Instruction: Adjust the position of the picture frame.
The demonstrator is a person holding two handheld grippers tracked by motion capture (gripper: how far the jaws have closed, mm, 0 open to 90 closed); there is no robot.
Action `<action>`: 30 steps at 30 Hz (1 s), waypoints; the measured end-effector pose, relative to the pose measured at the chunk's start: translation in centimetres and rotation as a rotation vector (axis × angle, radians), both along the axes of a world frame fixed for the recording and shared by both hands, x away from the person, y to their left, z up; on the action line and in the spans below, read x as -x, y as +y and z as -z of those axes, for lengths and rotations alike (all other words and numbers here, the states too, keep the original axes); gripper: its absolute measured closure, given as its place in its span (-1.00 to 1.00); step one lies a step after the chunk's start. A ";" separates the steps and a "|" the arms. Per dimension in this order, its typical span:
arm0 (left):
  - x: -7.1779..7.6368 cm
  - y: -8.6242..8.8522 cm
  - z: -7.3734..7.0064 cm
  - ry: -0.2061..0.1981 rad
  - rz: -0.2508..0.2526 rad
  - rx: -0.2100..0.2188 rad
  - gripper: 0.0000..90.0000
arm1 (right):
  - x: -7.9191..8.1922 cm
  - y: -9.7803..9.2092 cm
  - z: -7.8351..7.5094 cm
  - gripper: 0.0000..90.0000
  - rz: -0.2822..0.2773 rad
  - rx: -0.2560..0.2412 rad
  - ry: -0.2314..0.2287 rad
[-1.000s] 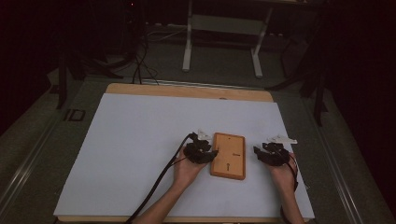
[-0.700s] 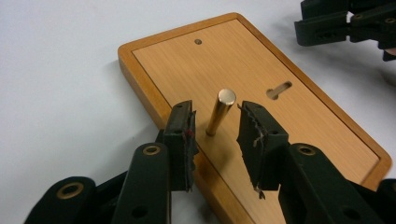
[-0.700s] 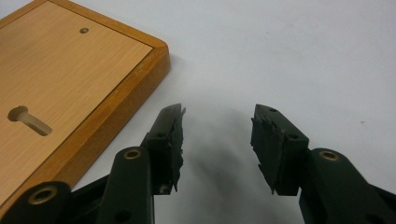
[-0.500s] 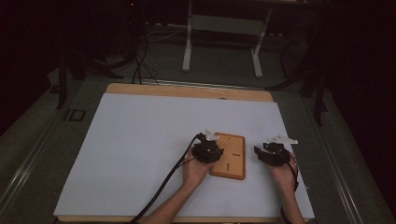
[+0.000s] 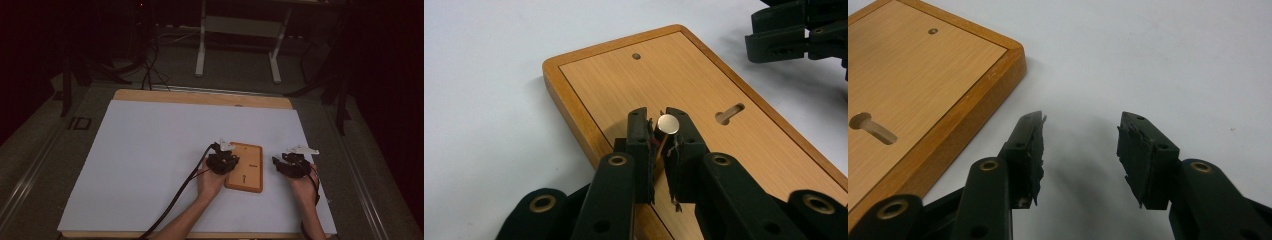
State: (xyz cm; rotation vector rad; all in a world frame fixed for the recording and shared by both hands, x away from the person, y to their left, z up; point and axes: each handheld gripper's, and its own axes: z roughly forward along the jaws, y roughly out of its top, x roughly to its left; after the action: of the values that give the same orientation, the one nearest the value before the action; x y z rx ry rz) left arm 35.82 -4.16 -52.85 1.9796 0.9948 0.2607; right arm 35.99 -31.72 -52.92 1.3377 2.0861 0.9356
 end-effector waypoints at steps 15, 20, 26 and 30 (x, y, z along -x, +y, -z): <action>-0.4 1.4 -0.6 -0.019 0.054 0.013 0.89 | 0.0 -0.1 0.0 0.16 0.002 -0.001 -0.001; -0.3 1.8 -1.0 -0.026 0.086 0.016 0.89 | 0.0 -0.1 0.0 0.16 0.002 -0.001 0.000; -0.1 2.3 -1.5 -0.047 0.126 0.005 0.89 | 0.0 0.0 0.0 0.16 -0.003 0.000 -0.001; 0.2 2.8 -1.9 -0.070 0.156 -0.012 0.89 | -0.1 0.1 0.0 0.16 -0.006 0.002 -0.003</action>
State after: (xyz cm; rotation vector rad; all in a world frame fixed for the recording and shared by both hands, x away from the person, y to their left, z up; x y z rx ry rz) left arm 35.67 -1.37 -50.99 2.0325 0.7911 0.2482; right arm 36.04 -31.67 -52.90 1.3291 2.0895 0.9365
